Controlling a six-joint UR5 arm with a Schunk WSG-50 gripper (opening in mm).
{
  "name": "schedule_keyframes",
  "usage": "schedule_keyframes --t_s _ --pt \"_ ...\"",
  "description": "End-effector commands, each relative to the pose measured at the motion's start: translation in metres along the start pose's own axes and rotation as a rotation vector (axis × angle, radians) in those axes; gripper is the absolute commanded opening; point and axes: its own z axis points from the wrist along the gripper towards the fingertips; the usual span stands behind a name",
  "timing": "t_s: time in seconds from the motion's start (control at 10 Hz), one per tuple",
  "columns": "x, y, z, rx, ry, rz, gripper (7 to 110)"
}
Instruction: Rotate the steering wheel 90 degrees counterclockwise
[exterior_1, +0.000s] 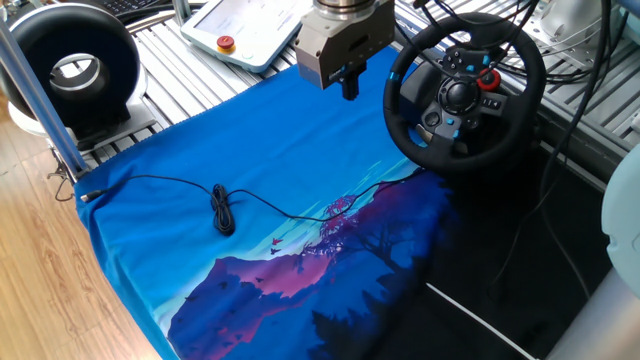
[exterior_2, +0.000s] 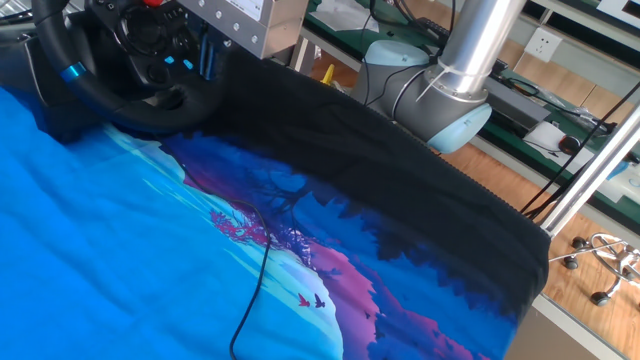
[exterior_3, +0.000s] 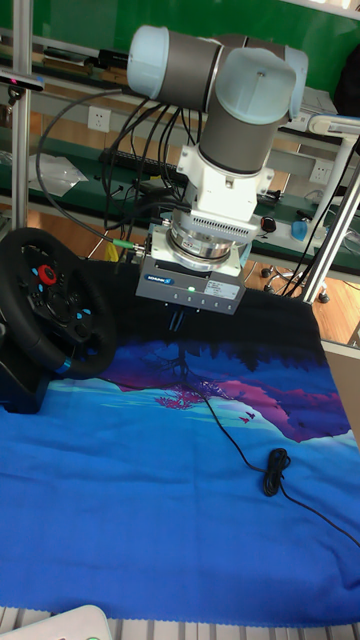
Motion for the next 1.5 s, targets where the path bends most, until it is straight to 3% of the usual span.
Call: schedule_keyframes --t_s 0.0,0.4,1.4 --pt "0.0003 0.0034 0.0002 -0.009 -0.001 0.0 7" --pt "0.0031 0.0023 0.0022 0.007 0.007 0.004 7" --pt "0.003 0.0055 0.0031 0.0 0.005 0.003 7"
